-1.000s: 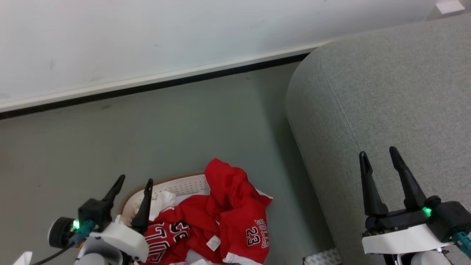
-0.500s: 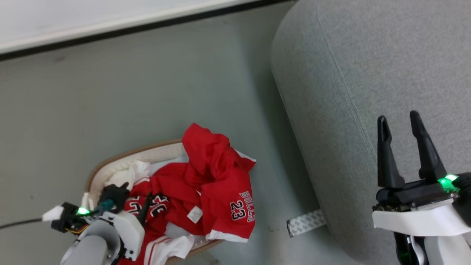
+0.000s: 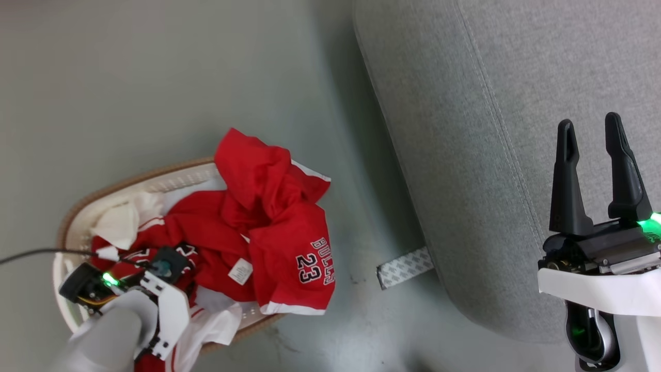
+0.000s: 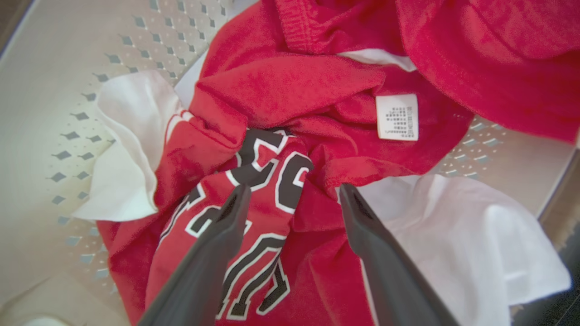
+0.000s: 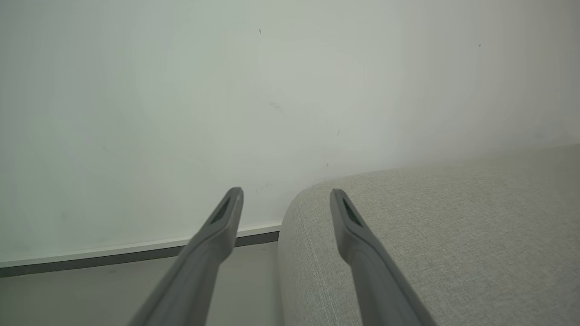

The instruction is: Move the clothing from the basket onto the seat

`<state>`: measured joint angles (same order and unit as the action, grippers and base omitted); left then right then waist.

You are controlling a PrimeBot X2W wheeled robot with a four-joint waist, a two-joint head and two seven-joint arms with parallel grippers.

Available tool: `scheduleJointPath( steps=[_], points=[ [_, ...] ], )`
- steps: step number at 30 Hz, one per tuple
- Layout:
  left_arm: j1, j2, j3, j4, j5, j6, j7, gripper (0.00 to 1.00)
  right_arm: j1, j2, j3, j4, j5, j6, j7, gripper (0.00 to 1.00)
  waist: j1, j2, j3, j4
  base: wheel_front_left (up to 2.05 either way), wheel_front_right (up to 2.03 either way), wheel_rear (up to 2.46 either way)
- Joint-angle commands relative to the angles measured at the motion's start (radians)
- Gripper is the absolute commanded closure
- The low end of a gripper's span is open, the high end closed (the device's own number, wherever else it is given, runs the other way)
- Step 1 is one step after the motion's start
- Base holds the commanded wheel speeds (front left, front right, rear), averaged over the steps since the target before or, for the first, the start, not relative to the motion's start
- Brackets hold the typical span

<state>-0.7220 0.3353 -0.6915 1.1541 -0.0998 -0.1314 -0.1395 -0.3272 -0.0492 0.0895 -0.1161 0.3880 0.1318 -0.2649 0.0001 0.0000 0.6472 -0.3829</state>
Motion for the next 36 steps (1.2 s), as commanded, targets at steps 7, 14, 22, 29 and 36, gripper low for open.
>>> scheduleJointPath(
  steps=[7,14,22,29,36],
  points=[
    [-0.092,0.053,-0.102,0.058,-0.080,0.002,0.078,0.00,-0.021,-0.002,0.019,-0.033,0.030,-0.002,0.001,0.00,-0.0001,0.0000,0.092,-0.056,0.00,0.00,0.00],
    [-0.117,0.073,-0.131,0.090,-0.105,0.002,0.097,0.00,-0.024,-0.002,0.042,-0.028,0.066,-0.002,0.001,0.00,-0.0001,0.0000,0.122,-0.085,0.00,0.00,0.00],
    [-0.112,0.055,-0.178,0.102,-0.145,0.002,0.100,1.00,-0.020,-0.002,0.041,-0.020,0.061,-0.002,0.001,0.00,-0.0001,0.0000,0.107,-0.085,0.00,0.00,0.00],
    [-0.097,0.031,-0.183,0.112,-0.182,0.002,0.064,1.00,-0.032,-0.002,0.045,-0.008,0.032,-0.002,0.001,0.00,-0.0001,0.0000,0.050,-0.064,0.00,0.00,0.00],
    [-0.057,-0.031,-0.155,0.119,-0.234,0.004,-0.018,1.00,-0.003,-0.002,0.026,0.025,-0.008,-0.002,0.001,0.00,-0.0001,0.0000,-0.081,-0.002,0.00,0.00,0.00]
  ],
)
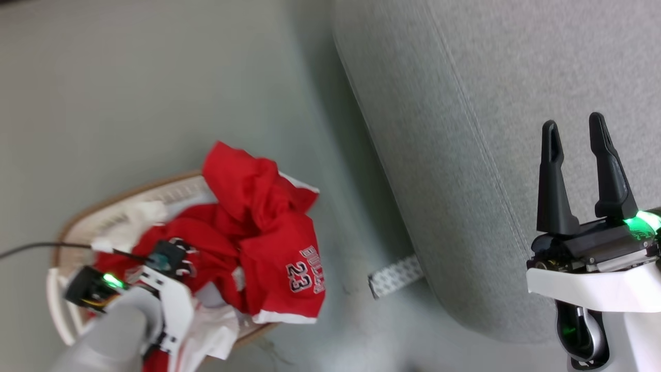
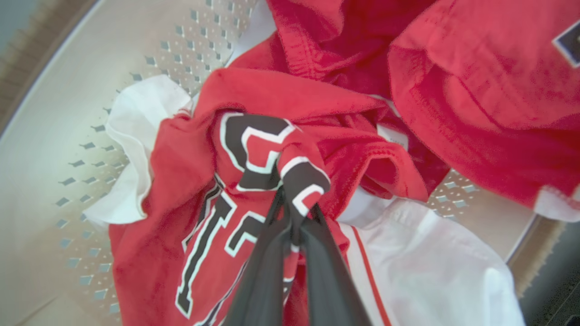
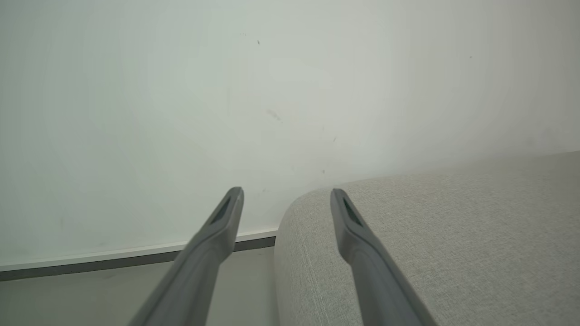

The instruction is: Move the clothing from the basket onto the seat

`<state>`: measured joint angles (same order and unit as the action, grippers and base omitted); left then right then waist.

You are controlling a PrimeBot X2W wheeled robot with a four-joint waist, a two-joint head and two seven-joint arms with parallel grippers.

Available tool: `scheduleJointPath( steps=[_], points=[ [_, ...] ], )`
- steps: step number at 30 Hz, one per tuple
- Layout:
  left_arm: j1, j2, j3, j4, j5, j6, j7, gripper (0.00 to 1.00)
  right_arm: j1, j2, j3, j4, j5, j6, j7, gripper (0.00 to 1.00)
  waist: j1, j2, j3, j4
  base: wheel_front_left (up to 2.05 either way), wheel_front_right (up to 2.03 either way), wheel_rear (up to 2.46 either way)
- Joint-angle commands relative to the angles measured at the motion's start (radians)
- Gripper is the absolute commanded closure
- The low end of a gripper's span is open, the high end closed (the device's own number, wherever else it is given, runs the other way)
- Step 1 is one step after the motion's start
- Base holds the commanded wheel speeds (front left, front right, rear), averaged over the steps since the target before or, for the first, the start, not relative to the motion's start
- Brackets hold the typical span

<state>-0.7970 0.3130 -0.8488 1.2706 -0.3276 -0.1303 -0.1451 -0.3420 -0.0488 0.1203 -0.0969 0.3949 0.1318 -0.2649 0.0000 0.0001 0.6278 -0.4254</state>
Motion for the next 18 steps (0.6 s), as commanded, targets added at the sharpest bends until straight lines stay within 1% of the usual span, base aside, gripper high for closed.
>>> scheduleJointPath(
  steps=[1,7,11,13,16,17,18],
  points=[
    [0.025,-0.016,0.004,0.003,-0.014,0.002,-0.026,1.00,0.015,-0.003,-0.003,0.012,-0.018,-0.002,0.001,0.00,0.0000,-0.0001,-0.081,0.050,0.00,0.00,0.00],
    [0.079,-0.074,0.026,-0.004,-0.070,0.001,-0.091,1.00,0.040,-0.004,0.000,0.059,-0.067,-0.002,0.001,0.00,0.0000,-0.0001,-0.235,0.129,0.00,0.00,0.00],
    [0.124,-0.109,0.040,-0.026,-0.115,0.001,-0.110,1.00,0.065,-0.004,0.001,0.090,-0.085,-0.002,0.001,0.00,0.0000,-0.0001,-0.338,0.182,0.00,0.00,0.00],
    [0.141,-0.121,0.047,-0.046,-0.131,0.001,-0.115,1.00,0.080,-0.003,-0.001,0.104,-0.095,-0.002,0.001,0.00,0.0000,-0.0001,-0.383,0.210,0.00,0.00,0.00],
    [0.174,-0.144,0.072,-0.089,-0.185,0.001,-0.120,1.00,0.103,-0.004,0.004,0.126,-0.102,-0.002,0.001,0.00,0.0000,-0.0001,-0.441,0.247,0.00,0.00,0.00],
    [0.174,-0.144,0.072,-0.089,-0.185,0.001,-0.120,1.00,0.103,-0.004,0.004,0.126,-0.102,-0.002,0.001,0.00,0.0000,-0.0001,-0.441,0.247,0.00,0.00,0.00],
    [0.181,-0.144,0.086,-0.127,-0.215,0.001,-0.120,1.00,0.115,-0.003,0.013,0.141,-0.105,-0.002,0.001,0.00,0.0000,-0.0001,-0.475,0.268,0.00,0.00,0.00]
  ],
)
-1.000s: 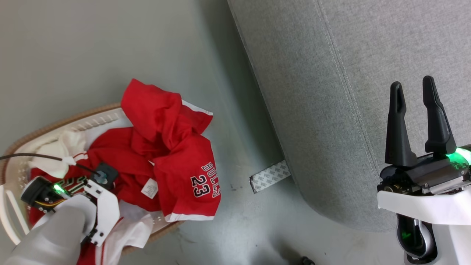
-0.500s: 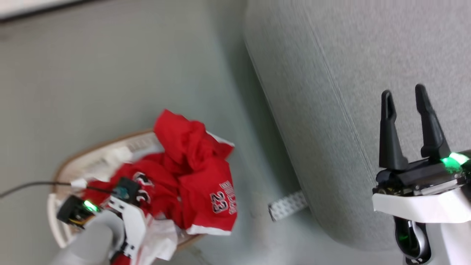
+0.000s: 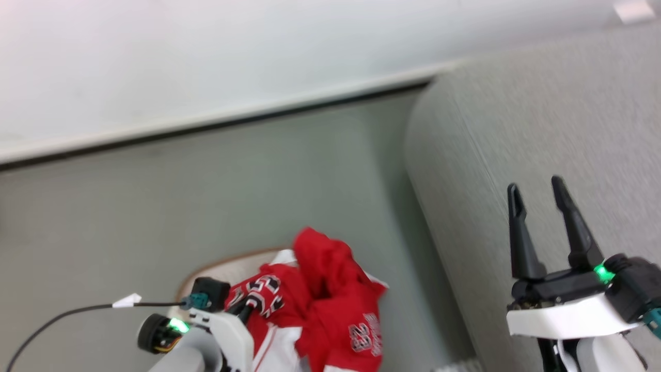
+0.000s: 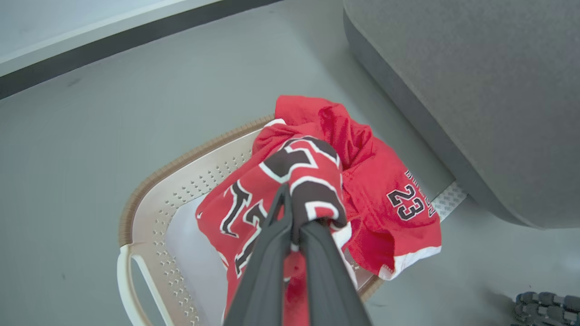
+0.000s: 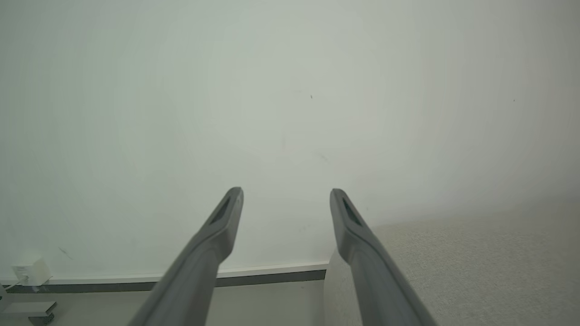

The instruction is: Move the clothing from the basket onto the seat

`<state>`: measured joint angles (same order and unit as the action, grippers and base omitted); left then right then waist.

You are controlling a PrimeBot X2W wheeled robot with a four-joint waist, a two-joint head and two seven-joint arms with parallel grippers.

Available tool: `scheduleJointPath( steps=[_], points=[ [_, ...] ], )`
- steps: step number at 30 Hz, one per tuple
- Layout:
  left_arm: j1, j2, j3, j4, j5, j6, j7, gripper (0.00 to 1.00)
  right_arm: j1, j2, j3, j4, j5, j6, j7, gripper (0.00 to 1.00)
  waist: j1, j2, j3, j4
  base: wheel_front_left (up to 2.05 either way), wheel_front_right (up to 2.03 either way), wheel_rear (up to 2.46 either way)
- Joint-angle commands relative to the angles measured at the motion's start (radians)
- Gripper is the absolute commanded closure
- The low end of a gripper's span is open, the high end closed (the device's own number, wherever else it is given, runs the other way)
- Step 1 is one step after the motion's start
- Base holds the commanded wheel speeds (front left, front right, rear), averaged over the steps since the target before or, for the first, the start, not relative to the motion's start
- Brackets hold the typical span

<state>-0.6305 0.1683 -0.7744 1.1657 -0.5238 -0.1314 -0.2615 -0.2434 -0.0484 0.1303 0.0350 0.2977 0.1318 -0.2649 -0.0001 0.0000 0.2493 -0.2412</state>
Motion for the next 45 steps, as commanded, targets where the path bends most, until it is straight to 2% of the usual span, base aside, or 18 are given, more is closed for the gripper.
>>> scheduleJointPath(
  steps=[1,13,21,30,36,45],
  points=[
    [0.015,0.001,0.011,-0.022,-0.019,0.002,-0.004,1.00,0.016,-0.004,0.003,0.009,-0.007,-0.002,0.001,0.00,0.0001,0.0000,-0.097,0.084,0.00,0.00,0.00],
    [0.078,0.020,0.131,-0.346,-0.009,0.006,-0.003,1.00,0.095,-0.004,0.032,0.047,0.011,-0.002,0.001,0.00,0.0001,0.0000,-0.231,0.183,0.00,0.00,0.00],
    [0.063,0.034,0.211,-0.609,0.016,0.032,-0.003,1.00,0.103,-0.004,0.135,0.071,0.052,-0.002,0.001,0.00,0.0001,0.0000,-0.256,0.206,0.00,0.00,0.00],
    [0.056,0.052,0.243,-0.828,-0.024,0.060,0.030,1.00,0.099,-0.004,0.162,0.081,0.058,-0.002,0.001,0.00,0.0001,0.0000,-0.261,0.214,0.00,0.00,0.00],
    [0.092,0.070,0.248,-0.921,-0.035,0.083,0.062,1.00,0.098,-0.004,0.171,0.089,0.055,-0.002,0.001,0.00,0.0001,0.0000,-0.259,0.215,0.00,0.00,0.00],
    [0.105,0.076,0.241,-0.974,-0.041,0.097,0.083,1.00,0.073,-0.004,0.226,0.160,0.025,-0.002,0.001,0.00,0.0001,0.0000,-0.263,0.238,0.00,0.00,0.00]
  ],
)
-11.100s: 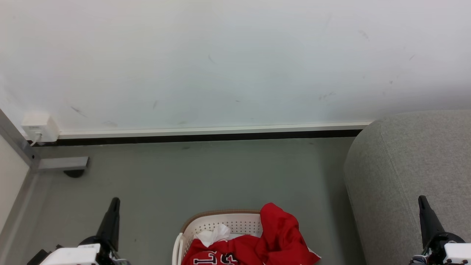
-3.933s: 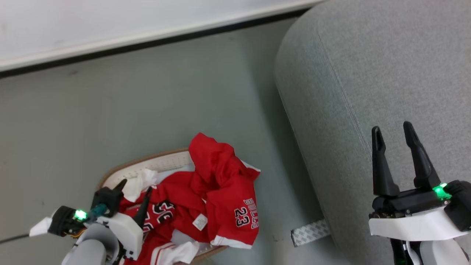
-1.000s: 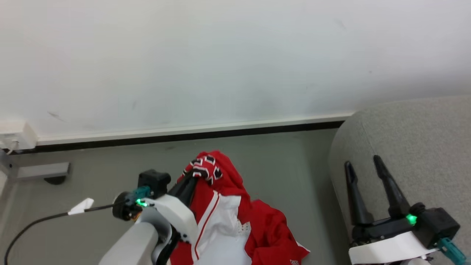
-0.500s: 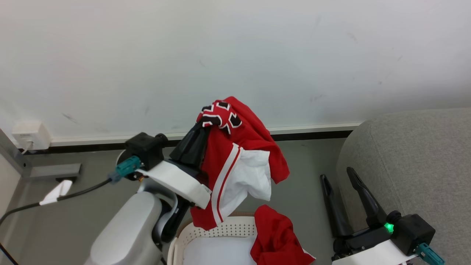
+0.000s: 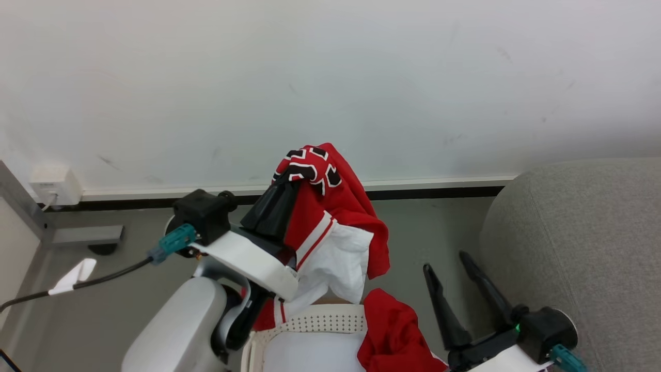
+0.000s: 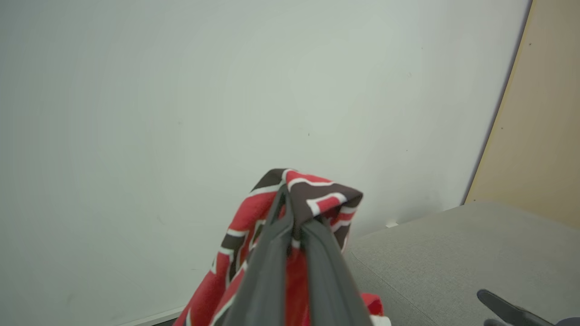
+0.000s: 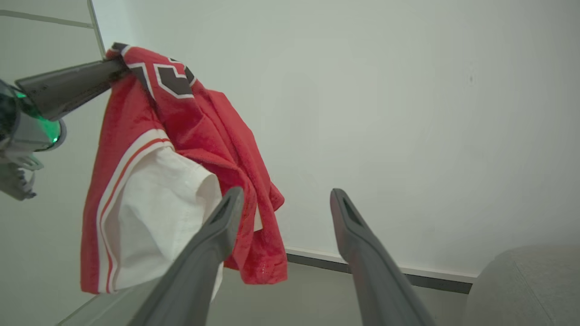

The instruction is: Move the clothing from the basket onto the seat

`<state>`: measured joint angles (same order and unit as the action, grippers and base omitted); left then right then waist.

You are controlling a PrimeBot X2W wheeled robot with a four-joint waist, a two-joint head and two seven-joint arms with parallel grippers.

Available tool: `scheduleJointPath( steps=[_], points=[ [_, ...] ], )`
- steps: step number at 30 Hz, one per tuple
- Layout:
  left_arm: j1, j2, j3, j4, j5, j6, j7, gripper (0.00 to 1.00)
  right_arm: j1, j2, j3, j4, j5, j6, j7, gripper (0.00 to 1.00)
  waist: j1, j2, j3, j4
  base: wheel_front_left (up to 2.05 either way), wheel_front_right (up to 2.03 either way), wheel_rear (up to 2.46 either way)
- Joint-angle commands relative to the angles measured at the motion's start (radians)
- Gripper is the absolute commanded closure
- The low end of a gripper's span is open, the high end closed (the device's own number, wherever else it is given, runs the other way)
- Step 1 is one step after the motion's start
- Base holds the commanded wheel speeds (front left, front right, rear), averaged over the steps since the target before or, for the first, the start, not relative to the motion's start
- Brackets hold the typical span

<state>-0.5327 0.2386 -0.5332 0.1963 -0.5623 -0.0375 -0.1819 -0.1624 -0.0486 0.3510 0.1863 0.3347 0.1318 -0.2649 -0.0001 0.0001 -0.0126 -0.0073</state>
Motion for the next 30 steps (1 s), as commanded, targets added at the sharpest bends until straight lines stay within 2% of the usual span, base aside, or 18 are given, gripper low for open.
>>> scheduleJointPath(
  steps=[1,14,23,30],
  points=[
    [0.007,0.004,-0.003,-0.008,-0.003,0.004,0.004,1.00,-0.017,-0.003,0.018,0.025,-0.018,-0.002,0.001,0.00,0.0001,-0.0001,-0.002,0.008,0.00,0.00,0.00],
    [0.008,-0.030,-0.059,-0.035,-0.012,-0.011,0.037,1.00,-0.172,-0.064,0.199,0.316,0.029,-0.002,0.017,0.00,0.0001,-0.0001,-0.014,0.088,0.00,0.00,0.00],
    [0.013,-0.053,-0.115,-0.067,-0.008,-0.024,0.067,1.00,-0.271,-0.069,0.375,0.443,0.106,-0.002,0.008,0.00,0.0001,-0.0001,-0.025,0.157,0.00,0.00,0.00],
    [0.016,-0.061,-0.147,-0.086,-0.011,-0.033,0.087,1.00,-0.338,-0.056,0.409,0.513,0.110,-0.002,0.000,0.00,0.0001,-0.0001,-0.034,0.206,0.00,0.00,0.00]
  ],
)
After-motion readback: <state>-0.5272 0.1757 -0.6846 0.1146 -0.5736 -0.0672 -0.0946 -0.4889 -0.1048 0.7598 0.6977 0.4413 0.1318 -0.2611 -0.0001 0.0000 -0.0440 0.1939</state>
